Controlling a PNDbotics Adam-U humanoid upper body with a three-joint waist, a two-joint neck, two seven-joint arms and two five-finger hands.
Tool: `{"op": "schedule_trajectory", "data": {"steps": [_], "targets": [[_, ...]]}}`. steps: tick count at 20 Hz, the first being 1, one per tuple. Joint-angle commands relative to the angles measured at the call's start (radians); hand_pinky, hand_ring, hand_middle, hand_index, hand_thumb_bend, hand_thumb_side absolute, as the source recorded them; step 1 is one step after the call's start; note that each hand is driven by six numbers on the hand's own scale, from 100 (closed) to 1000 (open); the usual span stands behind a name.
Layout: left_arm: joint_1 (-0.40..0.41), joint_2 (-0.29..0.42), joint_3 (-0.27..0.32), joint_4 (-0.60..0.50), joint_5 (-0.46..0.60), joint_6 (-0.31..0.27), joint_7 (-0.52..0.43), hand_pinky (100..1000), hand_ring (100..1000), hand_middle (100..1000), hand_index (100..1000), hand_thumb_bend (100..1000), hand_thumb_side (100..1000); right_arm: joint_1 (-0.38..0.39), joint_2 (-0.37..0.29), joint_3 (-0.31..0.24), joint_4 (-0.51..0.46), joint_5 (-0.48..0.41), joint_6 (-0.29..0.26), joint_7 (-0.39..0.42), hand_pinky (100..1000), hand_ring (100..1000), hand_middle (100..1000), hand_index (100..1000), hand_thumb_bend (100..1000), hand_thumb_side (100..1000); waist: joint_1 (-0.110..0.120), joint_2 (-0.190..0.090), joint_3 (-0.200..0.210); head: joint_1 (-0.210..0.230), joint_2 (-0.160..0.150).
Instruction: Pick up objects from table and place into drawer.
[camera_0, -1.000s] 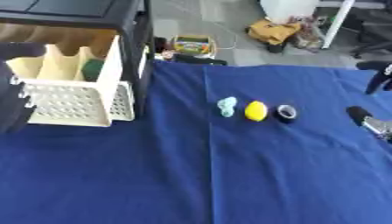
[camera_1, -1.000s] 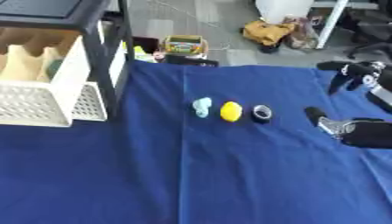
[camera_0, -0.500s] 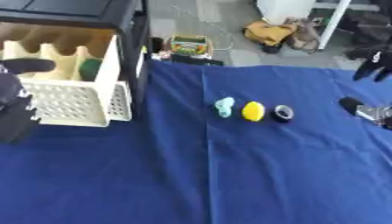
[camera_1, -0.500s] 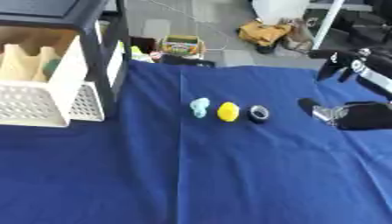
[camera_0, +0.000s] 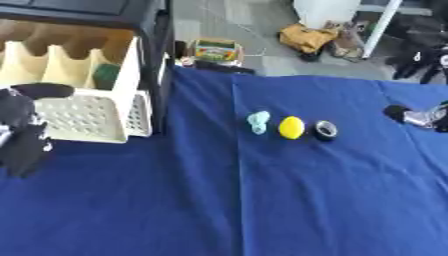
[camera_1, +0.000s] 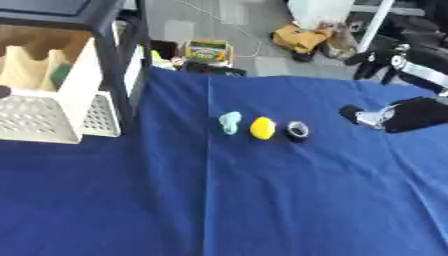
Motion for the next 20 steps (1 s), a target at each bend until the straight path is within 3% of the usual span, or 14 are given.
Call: {"op": "schedule_trajectory", "data": {"steps": [1,9,20], "targets": [[-0.006,-0.001,-0.002,-0.014,-0.009,0.013,-0.007,100,100,100,818,100,927,-0.030,-0.047,0.015,0.033,0.019,-0.006,0.021,669,783,747,962,374,480,-0.001,-0.017,0.003,-0.009,-0.022],[-0.008,-0.014,-0.012,-0.014,-0.024,0.030,-0.022,100,100,100,815,100,947,-0.122,-0.027,0.065,0.125,0.072,-0.011,0.070,657,770,753,1000,430,418,-0.009,-0.005,0.019,-0.025,-0.034],[-0.010,-0.030,-0.023,-0.014,-0.041,0.040,-0.039,100,100,100,799,100,968,-0.272,0.040,0.121,0.241,0.088,-0.015,0.131,641,750,655,958,502,434,-0.012,0.007,0.042,-0.046,-0.045]]}}
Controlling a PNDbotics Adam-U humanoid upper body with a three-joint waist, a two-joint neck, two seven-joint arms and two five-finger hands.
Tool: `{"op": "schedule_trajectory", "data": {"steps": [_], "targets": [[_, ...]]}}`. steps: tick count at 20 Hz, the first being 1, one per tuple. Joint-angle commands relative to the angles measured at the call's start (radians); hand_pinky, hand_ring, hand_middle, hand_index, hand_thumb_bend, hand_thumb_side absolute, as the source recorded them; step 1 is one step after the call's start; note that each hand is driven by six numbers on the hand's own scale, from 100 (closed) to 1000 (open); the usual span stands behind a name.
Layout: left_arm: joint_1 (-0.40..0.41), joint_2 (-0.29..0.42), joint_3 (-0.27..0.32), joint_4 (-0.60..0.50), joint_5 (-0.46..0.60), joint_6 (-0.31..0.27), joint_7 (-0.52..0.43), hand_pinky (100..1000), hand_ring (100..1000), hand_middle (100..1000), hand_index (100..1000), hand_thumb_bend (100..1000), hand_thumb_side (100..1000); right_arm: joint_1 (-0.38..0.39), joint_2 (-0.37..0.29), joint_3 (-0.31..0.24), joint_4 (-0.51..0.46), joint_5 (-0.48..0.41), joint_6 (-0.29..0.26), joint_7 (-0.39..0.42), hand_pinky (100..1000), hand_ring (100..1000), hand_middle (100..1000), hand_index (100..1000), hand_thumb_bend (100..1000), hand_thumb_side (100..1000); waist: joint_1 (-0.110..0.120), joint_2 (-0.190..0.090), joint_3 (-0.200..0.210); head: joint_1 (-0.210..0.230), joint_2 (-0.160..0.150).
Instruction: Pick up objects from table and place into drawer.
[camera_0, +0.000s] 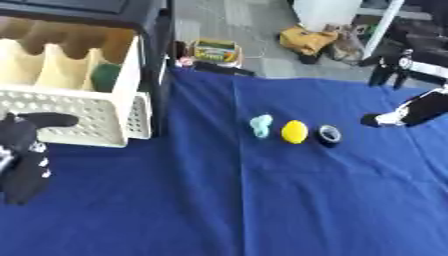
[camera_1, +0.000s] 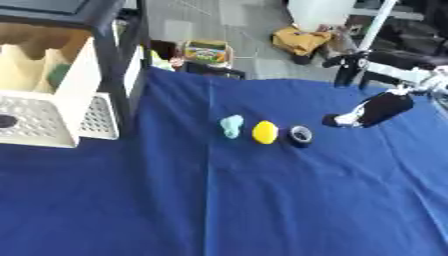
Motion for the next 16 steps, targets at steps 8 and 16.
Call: {"op": "schedule_trajectory", "data": {"steps": [8,16], "targets": [[-0.016,-0.010,-0.007,-0.014,-0.011,0.009,-0.015,100,100,100,792,100,971,-0.098,0.043,0.055,0.043,0.029,0.000,0.005,632,745,654,951,502,435,0.001,-0.019,0.016,-0.022,-0.021],[-0.021,-0.019,-0.011,-0.014,-0.014,0.016,-0.021,100,100,100,791,100,983,-0.139,0.092,0.090,0.088,0.068,-0.004,-0.004,629,746,674,953,506,423,-0.007,-0.008,0.032,-0.029,-0.030]]}}
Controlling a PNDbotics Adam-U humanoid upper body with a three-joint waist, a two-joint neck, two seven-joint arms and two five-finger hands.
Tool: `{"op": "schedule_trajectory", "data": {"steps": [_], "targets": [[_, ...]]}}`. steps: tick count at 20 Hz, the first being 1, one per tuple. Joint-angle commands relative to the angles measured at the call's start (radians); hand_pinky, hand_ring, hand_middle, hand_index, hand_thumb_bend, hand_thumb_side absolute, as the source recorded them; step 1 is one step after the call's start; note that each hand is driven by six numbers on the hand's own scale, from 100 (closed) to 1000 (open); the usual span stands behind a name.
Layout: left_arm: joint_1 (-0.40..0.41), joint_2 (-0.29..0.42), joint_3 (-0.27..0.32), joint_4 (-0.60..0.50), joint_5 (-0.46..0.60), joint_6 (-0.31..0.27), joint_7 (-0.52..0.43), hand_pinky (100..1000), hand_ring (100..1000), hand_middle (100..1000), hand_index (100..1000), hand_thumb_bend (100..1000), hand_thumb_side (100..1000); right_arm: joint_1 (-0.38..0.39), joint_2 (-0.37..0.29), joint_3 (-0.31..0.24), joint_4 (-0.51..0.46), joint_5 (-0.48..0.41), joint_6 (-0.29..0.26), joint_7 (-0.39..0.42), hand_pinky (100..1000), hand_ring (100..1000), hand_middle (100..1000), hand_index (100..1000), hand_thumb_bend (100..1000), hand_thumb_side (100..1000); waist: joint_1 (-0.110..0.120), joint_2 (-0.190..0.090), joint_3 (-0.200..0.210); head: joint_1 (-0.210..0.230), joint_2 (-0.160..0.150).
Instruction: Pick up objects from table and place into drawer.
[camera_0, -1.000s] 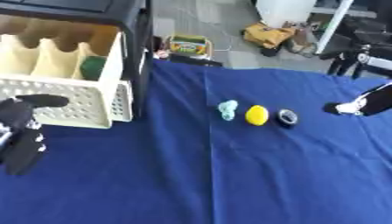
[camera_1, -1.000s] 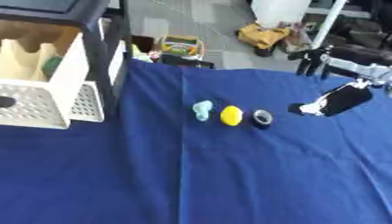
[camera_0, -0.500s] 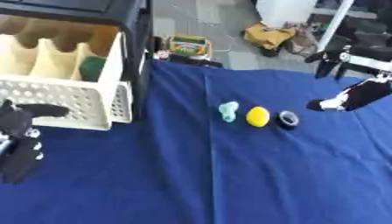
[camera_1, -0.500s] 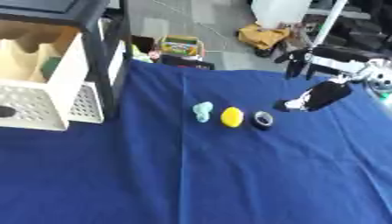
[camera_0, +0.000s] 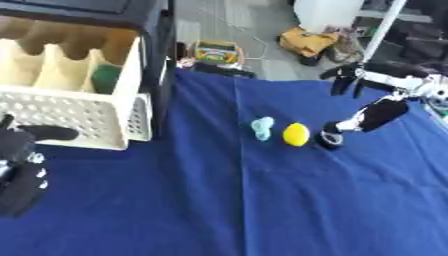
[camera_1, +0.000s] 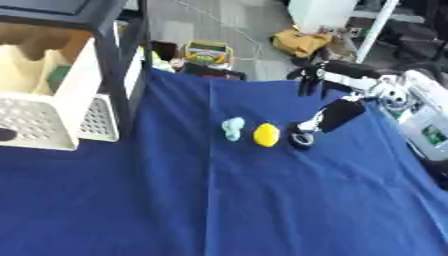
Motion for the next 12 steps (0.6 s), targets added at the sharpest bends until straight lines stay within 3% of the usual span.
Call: {"op": "schedule_trajectory", "data": {"steps": [1,12], "targets": [[-0.016,0.001,-0.001,-0.014,-0.006,0.001,-0.007,100,100,100,792,100,986,-0.023,-0.012,0.000,0.014,0.020,-0.002,-0.006,629,747,677,952,505,420,0.002,-0.018,0.003,-0.007,-0.018],[-0.025,0.009,-0.012,-0.014,-0.033,-0.001,-0.039,100,100,100,788,100,1000,-0.026,-0.002,-0.020,0.051,0.047,-0.023,0.013,633,760,716,953,485,402,-0.030,0.013,0.032,-0.014,-0.047]]}}
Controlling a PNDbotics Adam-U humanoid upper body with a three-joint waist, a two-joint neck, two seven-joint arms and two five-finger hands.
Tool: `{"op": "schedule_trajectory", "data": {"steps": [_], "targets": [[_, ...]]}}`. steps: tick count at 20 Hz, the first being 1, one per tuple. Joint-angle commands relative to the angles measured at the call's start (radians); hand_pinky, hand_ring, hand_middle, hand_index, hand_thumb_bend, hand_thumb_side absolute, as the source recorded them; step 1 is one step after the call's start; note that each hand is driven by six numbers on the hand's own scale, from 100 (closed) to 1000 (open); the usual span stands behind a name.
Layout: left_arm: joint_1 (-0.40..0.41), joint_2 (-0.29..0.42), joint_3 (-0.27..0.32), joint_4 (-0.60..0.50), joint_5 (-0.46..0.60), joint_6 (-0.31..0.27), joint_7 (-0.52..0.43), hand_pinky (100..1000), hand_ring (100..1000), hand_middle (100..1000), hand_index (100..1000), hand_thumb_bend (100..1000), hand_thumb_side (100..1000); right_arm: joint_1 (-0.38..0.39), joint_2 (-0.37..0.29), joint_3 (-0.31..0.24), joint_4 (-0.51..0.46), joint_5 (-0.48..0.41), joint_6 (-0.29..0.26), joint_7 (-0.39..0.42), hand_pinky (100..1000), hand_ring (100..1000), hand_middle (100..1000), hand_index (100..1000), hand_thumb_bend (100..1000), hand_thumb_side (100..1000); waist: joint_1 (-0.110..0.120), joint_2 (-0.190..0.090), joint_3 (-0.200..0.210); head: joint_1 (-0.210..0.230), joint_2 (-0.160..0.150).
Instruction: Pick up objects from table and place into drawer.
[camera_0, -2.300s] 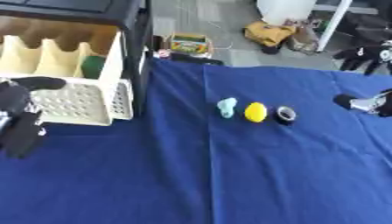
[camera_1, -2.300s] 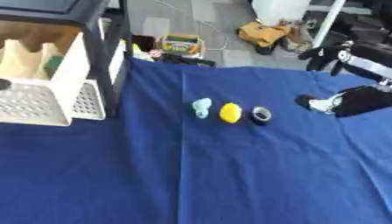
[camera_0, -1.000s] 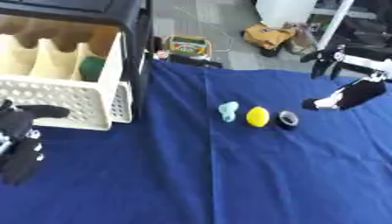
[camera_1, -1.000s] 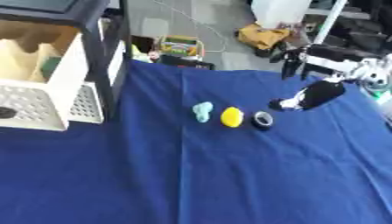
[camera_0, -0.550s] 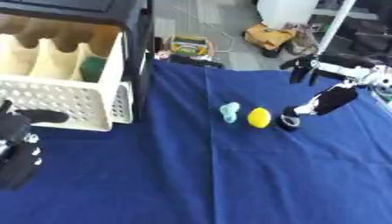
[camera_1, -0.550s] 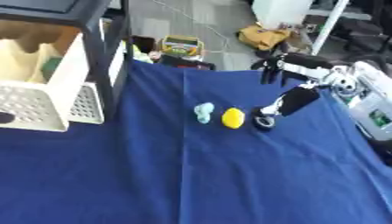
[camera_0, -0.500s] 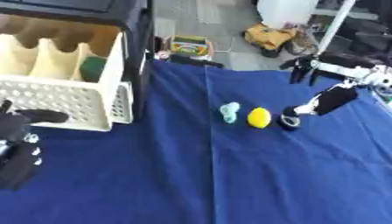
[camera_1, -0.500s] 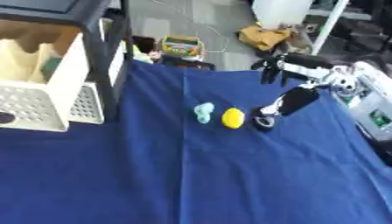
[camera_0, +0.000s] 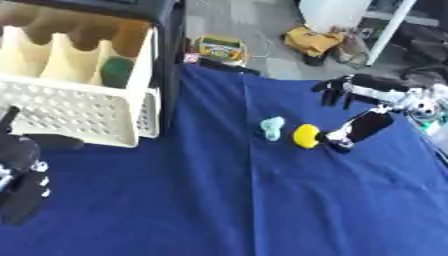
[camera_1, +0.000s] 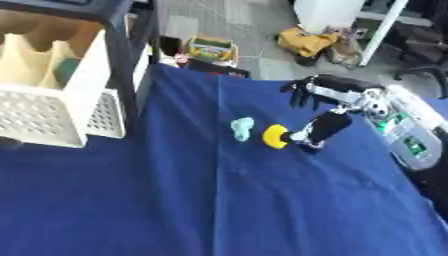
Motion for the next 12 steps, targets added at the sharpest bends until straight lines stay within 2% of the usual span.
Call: {"op": "schedule_trajectory", "data": {"steps": [1,12], "targets": [[-0.016,0.012,-0.001,-0.014,-0.010,0.001,-0.008,100,100,100,787,100,1000,-0.022,-0.025,-0.024,0.005,0.010,-0.009,0.010,633,761,716,953,484,403,0.002,-0.019,0.001,-0.006,-0.020],[-0.021,-0.002,-0.009,-0.014,-0.026,0.005,-0.024,100,100,100,785,100,1000,-0.033,-0.004,-0.033,0.052,0.051,0.000,-0.016,632,765,714,947,482,407,-0.007,0.001,0.028,-0.031,-0.040]]}}
